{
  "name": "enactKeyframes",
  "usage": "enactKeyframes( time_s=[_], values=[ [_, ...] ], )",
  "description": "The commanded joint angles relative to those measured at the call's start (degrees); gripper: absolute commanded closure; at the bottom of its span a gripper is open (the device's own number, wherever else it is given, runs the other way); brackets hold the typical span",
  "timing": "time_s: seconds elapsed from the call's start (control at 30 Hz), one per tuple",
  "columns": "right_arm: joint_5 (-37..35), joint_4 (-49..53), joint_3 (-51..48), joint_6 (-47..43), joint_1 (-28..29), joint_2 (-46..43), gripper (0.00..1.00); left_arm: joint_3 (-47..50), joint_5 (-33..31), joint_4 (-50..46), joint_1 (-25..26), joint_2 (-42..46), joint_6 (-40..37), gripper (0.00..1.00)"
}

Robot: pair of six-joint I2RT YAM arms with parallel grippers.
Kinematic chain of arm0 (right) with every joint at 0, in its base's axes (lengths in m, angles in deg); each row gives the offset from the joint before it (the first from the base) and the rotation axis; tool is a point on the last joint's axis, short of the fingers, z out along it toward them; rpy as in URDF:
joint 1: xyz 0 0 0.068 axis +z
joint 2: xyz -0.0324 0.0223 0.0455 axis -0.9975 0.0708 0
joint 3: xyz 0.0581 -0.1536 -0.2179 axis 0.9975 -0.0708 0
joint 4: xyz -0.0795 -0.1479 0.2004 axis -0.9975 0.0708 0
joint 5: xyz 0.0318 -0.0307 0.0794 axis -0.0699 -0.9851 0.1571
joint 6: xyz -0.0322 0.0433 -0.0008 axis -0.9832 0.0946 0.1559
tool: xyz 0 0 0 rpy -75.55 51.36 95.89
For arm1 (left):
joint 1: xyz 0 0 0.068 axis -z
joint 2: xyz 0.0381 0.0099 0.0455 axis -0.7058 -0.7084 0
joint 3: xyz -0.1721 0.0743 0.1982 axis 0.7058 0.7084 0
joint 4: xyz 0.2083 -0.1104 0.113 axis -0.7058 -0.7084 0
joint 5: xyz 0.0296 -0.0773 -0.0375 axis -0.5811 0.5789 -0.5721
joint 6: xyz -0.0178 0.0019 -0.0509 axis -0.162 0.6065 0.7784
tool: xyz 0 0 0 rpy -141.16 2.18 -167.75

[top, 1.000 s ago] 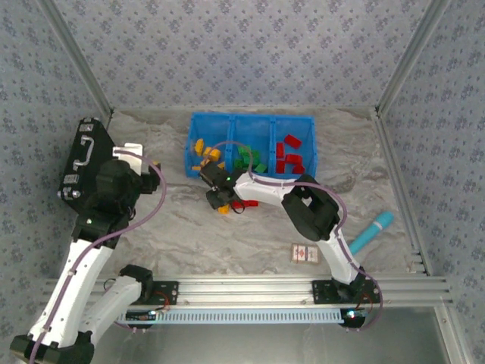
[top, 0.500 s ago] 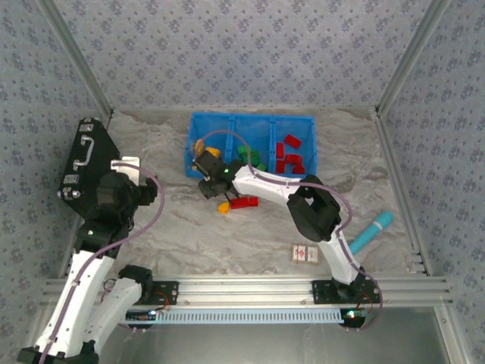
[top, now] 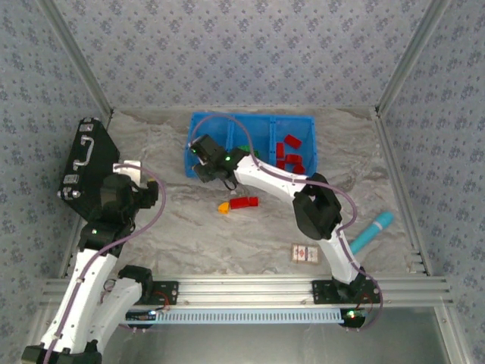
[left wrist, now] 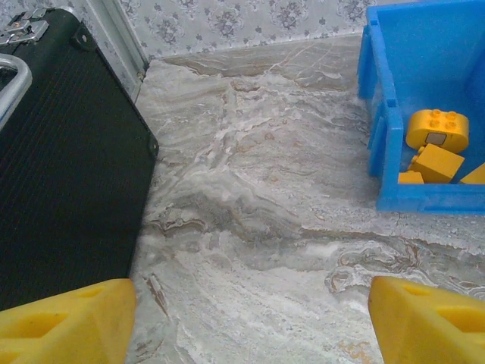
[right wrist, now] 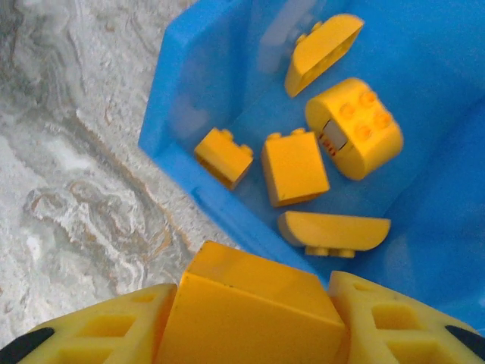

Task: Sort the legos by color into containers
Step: Place the lego in the container.

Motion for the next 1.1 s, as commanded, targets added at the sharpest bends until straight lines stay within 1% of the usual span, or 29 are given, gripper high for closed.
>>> enactKeyframes(
  time_s=[0.0, 0.17, 0.27, 0.73, 1.07],
  values=[
    [-1.88, 0.94, 2.82, -2.38, -0.64, 0.99, 0.61, 0.27, 1.32, 1.47, -0.41, 0.84, 0.87, 0.20],
    [-1.31, 0.26, 4.39, -2.95, -1.90, 2.28, 0.61, -0.02, 2.84, 0.57, -0.56, 0.93, 0.92, 0.20],
    [-0.70, 0.78, 6.73, -4.11, -2.66, 3.83, 0.61, -0.33, 4.42, -0.43, -0.58, 1.33, 0.82, 0.20],
    [0.46, 3.58, 18.03, -6.13, -5.19, 12.55, 0.61, 0.61, 6.89, -0.32, -0.58, 2.58, 0.26, 0.19],
    [-0.28, 3.83, 19.53, -8.73, -5.22, 15.18, 0.60, 1.24, 7.99, -0.19, -0.58, 3.13, 0.08, 0.18]
  ],
)
